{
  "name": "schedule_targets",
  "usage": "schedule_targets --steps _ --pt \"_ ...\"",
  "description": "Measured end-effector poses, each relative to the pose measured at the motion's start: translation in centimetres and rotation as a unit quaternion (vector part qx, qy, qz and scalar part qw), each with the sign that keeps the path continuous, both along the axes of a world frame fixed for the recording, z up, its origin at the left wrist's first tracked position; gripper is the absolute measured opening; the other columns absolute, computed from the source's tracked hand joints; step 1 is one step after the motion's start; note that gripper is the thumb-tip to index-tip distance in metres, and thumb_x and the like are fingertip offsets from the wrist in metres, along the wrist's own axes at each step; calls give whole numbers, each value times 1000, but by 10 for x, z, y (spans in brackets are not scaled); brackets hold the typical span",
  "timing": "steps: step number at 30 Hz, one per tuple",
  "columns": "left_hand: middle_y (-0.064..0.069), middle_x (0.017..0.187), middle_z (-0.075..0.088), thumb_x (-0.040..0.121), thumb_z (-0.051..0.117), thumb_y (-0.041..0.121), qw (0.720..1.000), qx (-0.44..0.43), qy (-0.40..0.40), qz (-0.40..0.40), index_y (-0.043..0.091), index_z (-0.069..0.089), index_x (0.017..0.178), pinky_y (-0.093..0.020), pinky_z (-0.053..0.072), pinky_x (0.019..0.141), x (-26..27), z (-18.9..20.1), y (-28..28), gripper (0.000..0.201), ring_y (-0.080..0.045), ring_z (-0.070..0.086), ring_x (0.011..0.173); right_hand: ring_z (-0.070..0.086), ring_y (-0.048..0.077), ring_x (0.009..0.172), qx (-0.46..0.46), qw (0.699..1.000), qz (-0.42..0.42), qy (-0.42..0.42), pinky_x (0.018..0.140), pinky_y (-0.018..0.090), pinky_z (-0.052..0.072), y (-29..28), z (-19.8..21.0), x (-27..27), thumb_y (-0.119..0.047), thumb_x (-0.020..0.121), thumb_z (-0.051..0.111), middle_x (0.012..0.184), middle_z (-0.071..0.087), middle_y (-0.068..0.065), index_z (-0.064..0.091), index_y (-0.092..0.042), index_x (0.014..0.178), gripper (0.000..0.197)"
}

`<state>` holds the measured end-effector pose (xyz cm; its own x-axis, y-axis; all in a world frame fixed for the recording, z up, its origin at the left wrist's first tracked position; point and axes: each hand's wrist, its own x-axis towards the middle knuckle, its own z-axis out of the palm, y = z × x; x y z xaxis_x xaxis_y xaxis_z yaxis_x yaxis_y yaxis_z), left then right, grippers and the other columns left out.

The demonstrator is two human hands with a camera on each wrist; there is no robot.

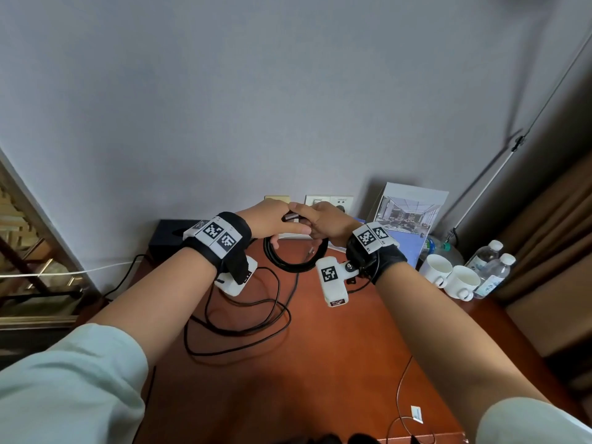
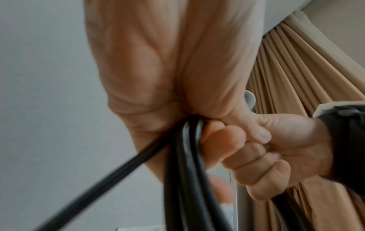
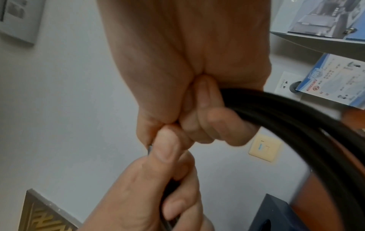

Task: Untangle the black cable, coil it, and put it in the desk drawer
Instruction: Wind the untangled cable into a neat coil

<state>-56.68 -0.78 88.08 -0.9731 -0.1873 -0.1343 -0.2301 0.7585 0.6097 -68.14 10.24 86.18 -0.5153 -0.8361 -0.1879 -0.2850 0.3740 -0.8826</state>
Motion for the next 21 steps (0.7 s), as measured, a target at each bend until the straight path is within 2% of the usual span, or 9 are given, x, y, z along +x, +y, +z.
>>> schedule_targets --steps 2,5,9,11,13,15,17,18,21 --pt "4 45 58 89 60 46 999 31 26 5 24 55 79 -28 50 76 0 -3 -4 24 -24 69 61 22 14 36 -13 999 -1 -32 49 28 27 2 0 0 -48 92 55 39 25 -3 35 -14 52 56" --pt "-1 61 60 91 61 35 986 151 67 -4 13 56 72 -41 55 78 2 -14 -12 29 -20 60 53 14 12 38 -43 996 -14 -74 44 22 19 6 3 1 -44 95 52 43 17 -6 23 -19 56 55" --pt "4 45 42 99 49 22 969 225 95 17 9 48 66 -49 57 79 3 -28 -9 35 -16 50 40 13 12 40 -33 997 -10 -68 40 19 20 7 2 0 -48 94 52 46 17 -5 27 -19 55 55" --pt "1 39 42 98 50 29 972 218 78 44 2 51 66 -49 56 82 1 -31 -9 42 -19 55 41 14 12 40 -21 998 6 -54 40 20 21 7 1 2 -52 93 51 46 19 -3 36 -16 56 54" --pt "0 37 48 96 50 39 981 183 40 56 -9 59 79 -41 52 91 1 -29 -12 51 -24 64 50 15 13 39 -15 999 23 -45 41 20 21 7 2 4 -54 92 51 44 21 -2 41 -13 57 55" --pt "0 37 52 94 50 44 991 121 16 52 -2 68 86 -32 46 97 1 -23 -12 50 -18 69 58 16 14 39 -5 999 40 -28 42 21 23 6 4 6 -55 90 53 44 22 -1 41 -13 57 55" --pt "2 37 53 91 52 41 997 61 9 53 11 69 67 -29 46 95 1 -15 -8 42 -6 65 57 22 15 39 10 999 45 13 43 21 29 2 2 6 -58 86 57 46 27 3 43 -13 56 56" --pt "2 37 54 90 53 40 997 45 7 55 11 65 63 -28 47 92 0 -12 -6 41 -5 64 56 25 16 40 11 999 39 36 44 22 30 0 1 5 -60 84 59 48 30 5 45 -13 55 56" --pt "0 38 55 86 58 42 997 41 1 65 8 60 68 -26 49 82 -3 -11 -7 39 -12 68 57 27 18 44 -20 999 23 27 48 27 24 -2 -5 5 -61 82 59 54 32 8 53 -19 52 53"
